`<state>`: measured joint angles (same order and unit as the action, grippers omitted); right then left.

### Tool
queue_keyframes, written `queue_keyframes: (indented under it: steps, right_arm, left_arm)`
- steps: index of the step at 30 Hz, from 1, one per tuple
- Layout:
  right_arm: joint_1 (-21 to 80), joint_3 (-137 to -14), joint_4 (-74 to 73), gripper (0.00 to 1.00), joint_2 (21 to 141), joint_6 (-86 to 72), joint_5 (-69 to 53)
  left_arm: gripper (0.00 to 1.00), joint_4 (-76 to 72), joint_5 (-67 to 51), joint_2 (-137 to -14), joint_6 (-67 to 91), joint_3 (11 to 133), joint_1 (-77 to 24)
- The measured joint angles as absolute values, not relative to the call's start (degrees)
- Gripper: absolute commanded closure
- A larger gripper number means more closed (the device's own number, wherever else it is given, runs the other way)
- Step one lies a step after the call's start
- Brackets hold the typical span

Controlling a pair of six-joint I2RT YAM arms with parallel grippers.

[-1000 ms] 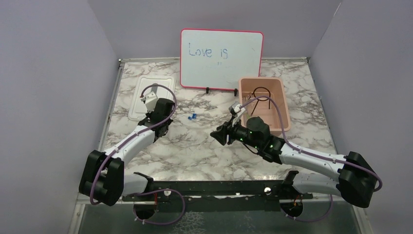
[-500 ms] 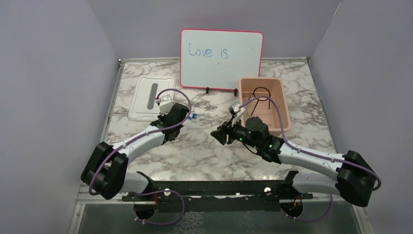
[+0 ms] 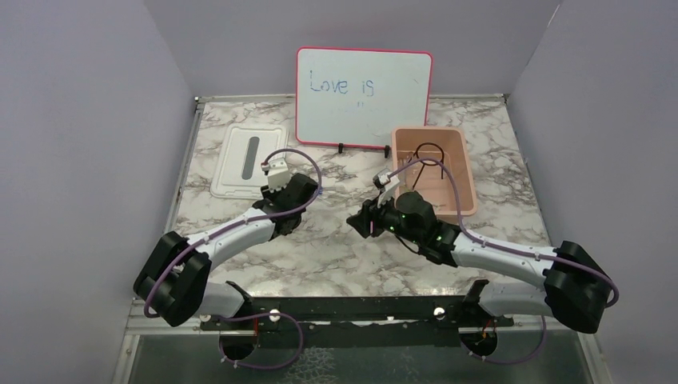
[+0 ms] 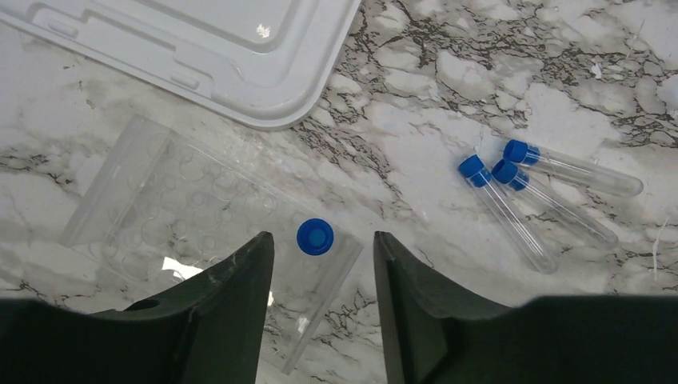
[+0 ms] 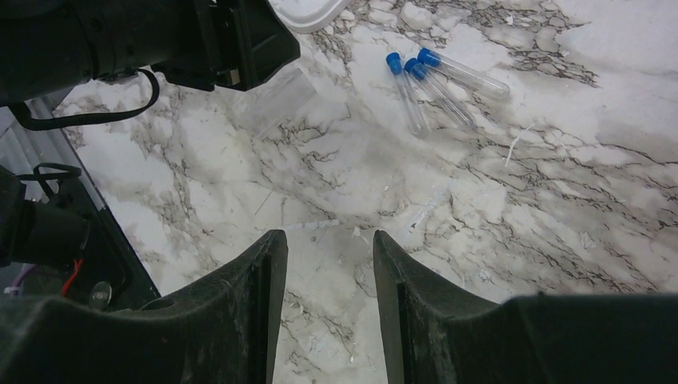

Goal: Organize the chemistry lab equipment

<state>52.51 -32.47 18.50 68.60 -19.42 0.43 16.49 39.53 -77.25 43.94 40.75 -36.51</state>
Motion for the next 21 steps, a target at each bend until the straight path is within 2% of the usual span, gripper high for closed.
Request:
queue_keyframes:
  steps: [5,13,21]
  right_arm:
    - [52.51,-34.30,16.82,0.52,70.04,-19.66,0.40]
    - [52.75,-43.68,12.19,0.52,78.96,-21.39,-1.41]
    - [58.39,-61.58,4.10,0.51,97.91,-32.36,-1.34]
  left_arm:
    - [0.29,18.70,39.51,-73.52,43.09,41.28,-36.49]
    - [0.27,21.39,38.72,-65.95,36.91,49.08,-34.81]
    - [0.27,25.76,34.11,-57.80,28.95,55.13,-26.55]
